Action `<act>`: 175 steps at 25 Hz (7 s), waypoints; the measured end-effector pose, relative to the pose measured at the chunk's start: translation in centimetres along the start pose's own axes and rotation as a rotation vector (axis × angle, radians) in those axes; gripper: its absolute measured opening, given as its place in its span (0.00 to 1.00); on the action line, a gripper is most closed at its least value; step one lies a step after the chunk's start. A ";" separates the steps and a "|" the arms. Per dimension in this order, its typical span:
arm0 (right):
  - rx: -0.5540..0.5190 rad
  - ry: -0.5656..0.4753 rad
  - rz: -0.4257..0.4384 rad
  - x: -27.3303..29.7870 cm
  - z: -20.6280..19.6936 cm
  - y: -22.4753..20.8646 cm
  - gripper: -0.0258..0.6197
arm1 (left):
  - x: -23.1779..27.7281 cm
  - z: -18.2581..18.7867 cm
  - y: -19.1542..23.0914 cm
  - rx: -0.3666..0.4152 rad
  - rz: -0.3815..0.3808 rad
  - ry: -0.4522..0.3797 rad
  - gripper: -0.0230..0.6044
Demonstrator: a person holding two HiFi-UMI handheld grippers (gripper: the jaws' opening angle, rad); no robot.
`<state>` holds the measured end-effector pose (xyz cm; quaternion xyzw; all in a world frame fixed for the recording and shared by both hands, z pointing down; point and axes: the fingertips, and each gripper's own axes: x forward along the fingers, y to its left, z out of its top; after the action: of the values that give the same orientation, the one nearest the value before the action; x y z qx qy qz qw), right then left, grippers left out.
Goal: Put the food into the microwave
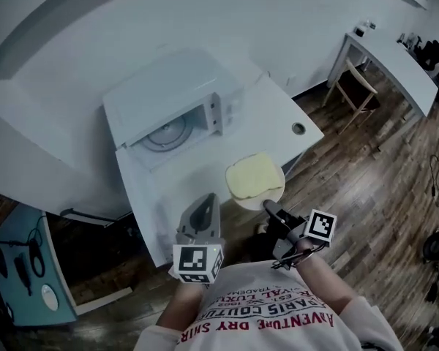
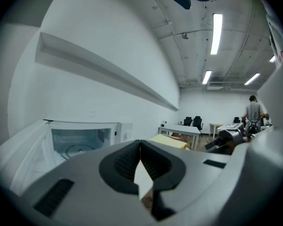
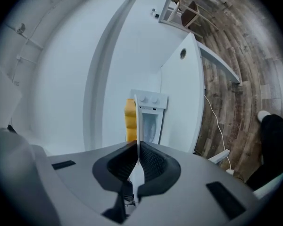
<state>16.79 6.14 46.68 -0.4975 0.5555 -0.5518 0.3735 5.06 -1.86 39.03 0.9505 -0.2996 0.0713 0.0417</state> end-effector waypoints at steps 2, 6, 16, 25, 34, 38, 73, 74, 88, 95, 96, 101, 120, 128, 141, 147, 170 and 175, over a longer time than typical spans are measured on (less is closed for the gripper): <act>-0.001 0.064 -0.003 2.4 0.4 0.1 0.07 | 0.5 -0.2 1.7 -0.015 0.058 0.009 0.05; -0.018 0.182 0.006 6.9 1.7 0.6 0.07 | 2.4 0.4 4.3 -0.027 0.160 0.010 0.05; -0.036 0.496 -0.001 16.1 4.9 0.5 0.07 | 7.3 0.9 10.0 -0.107 0.443 0.021 0.05; -0.042 0.703 -0.021 20.8 6.6 -0.7 0.07 | 9.6 -0.4 12.4 -0.184 0.643 0.040 0.05; -0.128 0.741 -0.010 25.0 4.6 -1.6 0.07 | 8.2 -1.9 15.3 -0.205 0.718 0.070 0.05; -0.214 0.687 0.034 27.6 3.7 -2.1 0.07 | 8.2 -2.5 17.2 -0.189 0.694 0.089 0.05; -0.068 0.436 0.006 43.5 -0.2 -5.8 0.09 | 10.1 -6.5 23.3 -0.224 0.521 0.182 0.05; -0.080 0.437 -0.002 43.7 -0.2 -5.7 0.09 | 10.2 -6.5 23.2 -0.226 0.516 0.182 0.05; -0.462 0.523 -0.031 43.4 -1.1 -4.5 0.24 | 10.4 -6.9 22.8 -0.253 0.490 0.192 0.05; -0.921 0.761 -0.104 42.3 -2.5 -5.5 0.37 | 10.6 -7.6 22.5 -0.284 0.481 0.197 0.05; -1.011 0.820 -0.119 42.1 -2.8 -5.8 0.37 | 10.7 -7.6 22.5 -0.290 0.479 0.198 0.05; -1.320 1.015 -0.203 40.9 -2.9 -6.7 0.38 | 10.7 -7.2 22.6 -0.302 0.477 0.188 0.05; -1.487 0.764 -0.155 38.3 0.7 -3.0 0.06 | 11.3 -6.0 22.7 -0.282 0.488 0.175 0.05; -1.462 0.560 0.088 34.3 0.7 4.6 0.06 | 11.7 -3.2 21.5 -0.208 0.500 0.128 0.05; -1.492 0.335 0.279 29.5 3.6 12.7 0.06 | 10.7 3.8 19.7 -0.084 0.536 -0.031 0.05; -1.487 0.304 0.302 28.8 4.4 13.9 0.06 | 10.7 5.5 19.2 -0.050 0.542 -0.080 0.05; -1.403 0.336 0.234 29.6 4.0 12.5 0.06 | 10.6 4.5 19.2 -0.057 0.539 -0.040 0.05; -1.375 0.349 0.218 30.1 4.3 12.0 0.06 | 11.0 4.0 19.6 -0.059 0.540 -0.029 0.05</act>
<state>12.39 -25.22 38.40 -0.4664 0.8755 -0.1078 -0.0656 3.14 -24.52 37.54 0.8355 -0.5447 0.0577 0.0445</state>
